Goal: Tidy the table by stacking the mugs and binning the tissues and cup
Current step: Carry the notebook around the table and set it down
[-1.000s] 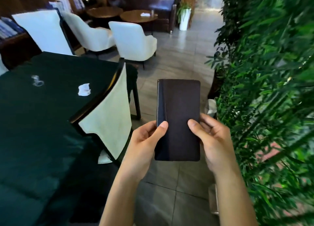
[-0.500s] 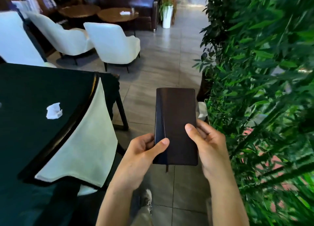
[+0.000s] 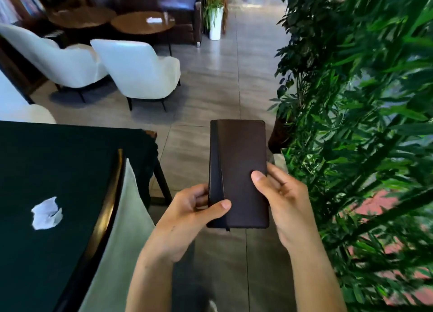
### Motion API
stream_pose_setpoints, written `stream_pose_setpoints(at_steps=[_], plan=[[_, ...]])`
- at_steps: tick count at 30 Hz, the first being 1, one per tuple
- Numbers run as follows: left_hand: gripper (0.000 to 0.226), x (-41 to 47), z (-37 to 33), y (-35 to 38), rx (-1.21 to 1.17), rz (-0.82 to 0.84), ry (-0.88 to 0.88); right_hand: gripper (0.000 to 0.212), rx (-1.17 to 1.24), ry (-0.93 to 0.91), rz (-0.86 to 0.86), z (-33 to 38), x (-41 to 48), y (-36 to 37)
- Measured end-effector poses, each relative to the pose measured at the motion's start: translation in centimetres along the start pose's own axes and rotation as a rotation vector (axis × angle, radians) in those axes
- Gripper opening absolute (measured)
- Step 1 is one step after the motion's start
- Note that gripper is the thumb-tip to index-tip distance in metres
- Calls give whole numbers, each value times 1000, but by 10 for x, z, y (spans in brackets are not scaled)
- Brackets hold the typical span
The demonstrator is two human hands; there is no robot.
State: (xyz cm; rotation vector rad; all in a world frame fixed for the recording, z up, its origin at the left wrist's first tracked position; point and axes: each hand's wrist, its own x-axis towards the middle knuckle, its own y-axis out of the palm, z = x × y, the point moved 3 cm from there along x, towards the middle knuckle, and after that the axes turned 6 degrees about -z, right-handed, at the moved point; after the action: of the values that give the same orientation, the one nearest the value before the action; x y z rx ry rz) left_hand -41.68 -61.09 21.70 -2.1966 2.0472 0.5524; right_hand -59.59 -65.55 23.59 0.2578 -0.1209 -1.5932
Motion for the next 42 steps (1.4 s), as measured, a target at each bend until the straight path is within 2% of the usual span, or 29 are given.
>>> stream_pose_setpoints(at_steps=[10,19,29,32,37,40,42], plan=[[47,112,-23,6,-2,-9,-18,28,40,21,12,-6,116,1],[48,232,-61,31,17,-161,42,33,3,103,139,0,274,0],[37,283,-81,0,-38,-467,70,34,-64,273,395,-26,375,64],[36,286,-77,-25,-140,-594,73,29,-75,333,506,-41,388,96],[36,294,-76,-78,-263,-810,100,30,-144,427,598,-71,403,154],[42,298,-78,-115,-334,-887,122,34,-224,447,665,-90,410,198],[37,300,-77,-145,-384,-927,119,29,-276,440,730,-101,415,234]])
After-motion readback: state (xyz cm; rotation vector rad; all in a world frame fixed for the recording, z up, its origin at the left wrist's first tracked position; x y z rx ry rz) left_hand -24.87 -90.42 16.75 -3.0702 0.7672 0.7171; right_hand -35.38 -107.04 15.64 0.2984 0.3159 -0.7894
